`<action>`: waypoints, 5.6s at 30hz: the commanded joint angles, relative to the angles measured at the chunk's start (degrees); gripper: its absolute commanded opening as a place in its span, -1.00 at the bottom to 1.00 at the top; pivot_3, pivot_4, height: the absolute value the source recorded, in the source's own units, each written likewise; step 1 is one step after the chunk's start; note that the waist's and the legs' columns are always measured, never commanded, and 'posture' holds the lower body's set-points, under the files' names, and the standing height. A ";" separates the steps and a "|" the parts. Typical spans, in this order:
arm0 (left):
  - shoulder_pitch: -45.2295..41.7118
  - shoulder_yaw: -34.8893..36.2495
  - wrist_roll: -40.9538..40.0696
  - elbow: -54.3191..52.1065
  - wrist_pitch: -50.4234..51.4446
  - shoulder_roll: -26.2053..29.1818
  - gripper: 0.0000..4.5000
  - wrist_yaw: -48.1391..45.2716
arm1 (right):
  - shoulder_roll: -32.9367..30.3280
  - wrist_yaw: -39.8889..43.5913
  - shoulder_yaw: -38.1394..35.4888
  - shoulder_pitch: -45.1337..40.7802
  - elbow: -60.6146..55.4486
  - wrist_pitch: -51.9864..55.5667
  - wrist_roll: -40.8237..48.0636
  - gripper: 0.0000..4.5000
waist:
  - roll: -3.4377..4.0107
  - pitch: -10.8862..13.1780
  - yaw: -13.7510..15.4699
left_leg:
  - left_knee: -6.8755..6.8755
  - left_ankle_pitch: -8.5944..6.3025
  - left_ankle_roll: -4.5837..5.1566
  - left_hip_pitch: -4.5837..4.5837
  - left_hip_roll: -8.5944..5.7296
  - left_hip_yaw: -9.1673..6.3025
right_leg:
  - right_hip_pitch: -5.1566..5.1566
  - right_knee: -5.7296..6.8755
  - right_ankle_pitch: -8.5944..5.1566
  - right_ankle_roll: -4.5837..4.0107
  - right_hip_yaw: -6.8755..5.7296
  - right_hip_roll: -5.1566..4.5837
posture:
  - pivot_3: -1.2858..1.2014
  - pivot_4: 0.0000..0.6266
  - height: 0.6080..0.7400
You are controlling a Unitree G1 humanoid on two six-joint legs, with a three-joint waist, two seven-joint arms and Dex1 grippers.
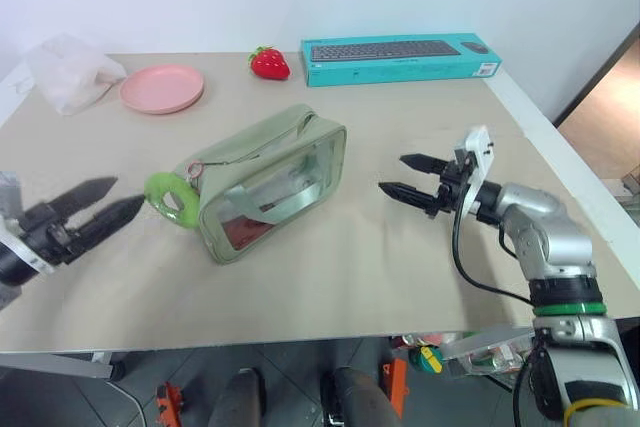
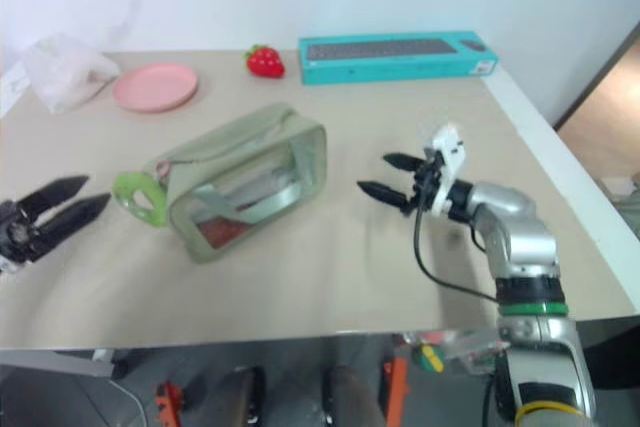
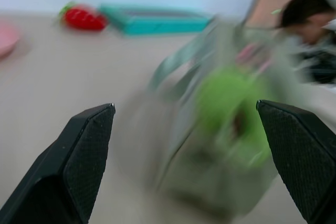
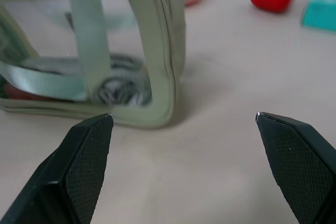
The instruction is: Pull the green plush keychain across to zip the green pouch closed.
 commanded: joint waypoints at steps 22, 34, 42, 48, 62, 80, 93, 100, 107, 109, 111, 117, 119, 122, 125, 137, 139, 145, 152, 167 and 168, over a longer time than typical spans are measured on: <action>-8.50 -2.05 -15.90 -11.03 8.23 4.86 0.99 0.22 | 10.54 18.08 6.12 -39.59 51.98 -23.61 -16.43 1.00 | 0.01 0.01 -0.52 | -0.07 -0.03 -0.05 0.04 0.38 0.12 | -0.10 0.01 0.16 -0.18 0.27 0.46 | 0.03 -0.52 1.00; -6.68 -2.80 -14.81 -11.72 7.03 3.33 1.00 1.02 | 15.15 17.94 3.81 -39.20 52.86 -23.12 -16.43 0.50 | 0.01 0.01 -0.51 | -0.07 -0.02 -0.06 0.06 0.67 0.13 | -0.25 0.09 0.29 -0.43 0.32 0.80 | 0.03 -0.52 1.00; -7.42 -3.03 -14.15 -10.92 6.05 2.51 1.00 1.69 | 15.47 18.85 2.34 -37.77 52.50 -22.75 -16.58 -0.78 | 0.01 0.01 -0.51 | -0.08 -0.02 -0.07 0.05 0.68 0.23 | -0.32 0.10 0.30 -0.44 0.42 0.82 | 0.03 -0.52 1.00; -7.55 -1.32 -14.69 -8.72 4.49 0.80 1.00 3.83 | 14.15 21.25 2.69 -35.64 51.05 -23.27 -16.93 -0.99 | 0.01 0.00 -0.52 | -0.10 -0.02 -0.07 0.03 0.73 0.32 | -0.44 0.16 0.32 -0.47 0.52 0.87 | 0.03 -0.52 1.00; -5.86 -0.32 -14.83 -6.21 3.24 -1.93 1.00 6.35 | 6.36 15.67 3.99 -19.60 12.37 -14.13 -14.41 -0.99 | -0.02 -0.01 0.05 | 0.02 -0.01 -0.08 -0.02 0.69 0.75 | -0.57 0.18 0.44 -0.27 0.89 0.81 | 0.03 -0.52 1.00; -5.55 -2.10 -13.97 -6.24 3.58 -2.29 1.00 5.77 | 2.65 -1.84 9.07 -1.08 -27.40 18.18 -9.73 -0.99 | -0.25 -0.15 -1.25 | -0.01 -0.01 -0.08 0.24 1.21 1.34 | -0.79 0.26 0.66 -0.62 1.26 1.28 | 0.03 -0.52 1.00; -5.44 -2.73 -13.85 -6.55 3.64 -2.74 1.00 5.83 | 0.87 -3.92 2.16 -7.36 -16.13 16.08 -4.37 1.00 | -0.33 -0.20 -1.28 | -0.01 -0.02 -0.08 0.11 1.22 1.47 | -0.87 0.18 0.71 -0.54 1.37 1.30 | 0.03 -0.52 1.00; -6.28 -3.76 -13.56 -5.72 3.49 -3.04 1.00 5.49 | 1.72 2.55 5.24 -10.17 -14.64 15.55 -0.40 1.00 | -0.32 -0.19 -1.37 | -0.02 -0.02 -0.08 0.12 1.27 1.46 | -0.89 0.19 0.72 -0.55 1.38 1.38 | 0.03 -0.52 1.00; -6.42 -4.59 -13.05 -5.88 3.04 -3.94 1.00 5.44 | 3.47 7.37 11.52 -12.42 -10.00 12.20 -2.26 1.00 | -0.34 -0.20 -1.37 | -0.02 -0.02 -0.08 0.11 1.29 1.49 | -0.90 0.19 0.72 -0.55 1.41 1.39 | 0.03 -0.52 1.00; -5.75 -4.23 -13.13 -6.59 2.95 -4.46 1.00 5.69 | 4.28 8.33 13.08 -13.87 -7.56 10.58 -3.33 1.00 | -0.34 -0.20 -1.37 | -0.02 -0.02 -0.08 0.10 1.29 1.49 | -0.90 0.19 0.73 -0.54 1.41 1.39 | 0.03 -0.52 1.00; -4.87 -3.66 -13.24 -7.43 2.83 -4.93 1.00 5.97 | 5.19 8.64 13.99 -15.18 -4.46 8.62 -4.48 1.00 | -0.34 -0.20 -1.39 | -0.01 -0.02 -0.08 0.10 1.29 1.49 | -0.90 0.19 0.74 -0.53 1.41 1.39 | 0.03 -0.52 1.00; -3.38 -2.52 -13.71 -8.75 2.44 -5.35 1.00 6.90 | 6.53 9.49 13.00 -16.67 -0.30 5.97 -4.63 0.63 | -0.35 -0.21 -1.34 | -0.02 -0.02 -0.08 0.09 1.28 1.47 | -0.90 0.19 0.74 -0.53 1.39 1.39 | 0.03 -0.52 1.00; -2.99 -2.19 -13.80 -8.80 2.23 -5.27 1.00 7.01 | 6.31 10.23 12.95 -16.52 -0.15 5.31 -4.63 0.34 | -0.35 -0.21 -1.32 | -0.01 -0.02 -0.08 0.09 1.28 1.48 | -0.90 0.19 0.74 -0.52 1.40 1.38 | 0.03 -0.52 1.00; -2.65 -1.55 -13.71 -8.32 1.98 -5.07 1.00 7.02 | 5.53 11.52 12.83 -16.12 -0.47 5.06 -4.45 -0.13 | -0.35 -0.21 -1.32 | -0.02 -0.02 -0.08 0.09 1.28 1.48 | -0.90 0.18 0.74 -0.52 1.40 1.38 | 0.03 -0.52 1.00; -2.61 -1.25 -13.47 -7.64 1.80 -4.81 1.00 6.96 | 4.57 12.34 12.60 -15.60 -1.48 5.40 -4.21 -0.62 | -0.35 -0.21 -1.31 | -0.02 -0.02 -0.08 0.09 1.28 1.48 | -0.90 0.19 0.74 -0.53 1.39 1.38 | 0.03 -0.52 1.00; -5.73 -6.59 2.61 1.32 -2.70 -5.52 1.00 11.74 | 3.28 8.24 12.64 -9.94 -15.46 14.87 -0.62 -0.96 | -0.36 -0.21 -1.28 | -0.04 -0.02 -0.09 0.11 1.30 1.47 | -0.91 0.20 0.74 -0.55 1.39 1.39 | 0.03 -0.52 1.00; -6.68 -7.52 3.00 1.46 -2.38 -5.98 1.00 11.68 | 3.52 7.35 12.73 -9.69 -15.46 15.05 -0.90 -0.96 | -0.36 -0.21 -1.31 | -0.04 -0.02 -0.09 0.11 1.29 1.51 | -0.91 0.19 0.75 -0.54 1.41 1.38 | 0.03 -0.52 1.00; -13.49 -8.54 3.40 7.43 -1.81 -8.92 1.00 14.06 | 3.78 6.28 12.69 -9.18 -16.07 15.33 -0.50 -0.96 | -0.38 -0.22 -1.35 | -0.04 -0.02 -0.09 0.13 1.31 1.49 | -0.91 0.20 0.78 -0.54 1.39 1.42 | 0.03 -0.52 1.00; -16.50 -9.10 5.10 11.75 -1.13 -10.88 1.00 16.26 | 3.95 5.04 12.55 -7.92 -17.77 16.07 0.02 -0.96 | -0.40 -0.23 -1.48 | -0.08 -0.02 -0.09 0.13 1.39 1.49 | -0.92 0.20 0.81 -0.56 1.43 1.52 | 0.03 -0.52 1.00; -20.23 -13.80 6.94 15.38 2.24 -13.34 0.64 17.45 | 3.91 3.25 12.13 -6.87 -19.42 16.93 0.78 -1.00 | -0.44 -0.25 -1.47 | -0.03 -0.02 -0.08 0.14 1.39 1.49 | -0.91 0.20 0.88 -0.55 1.45 1.55 | 0.03 -0.52 1.00; -20.59 -13.83 6.94 15.48 2.32 -13.43 0.52 17.31 | 3.95 3.12 12.15 -6.86 -19.47 16.96 0.80 -1.00 | -0.44 -0.25 -1.47 | -0.03 -0.02 -0.08 0.14 1.39 1.49 | -0.91 0.20 0.88 -0.55 1.45 1.56 | 0.03 -0.52 1.00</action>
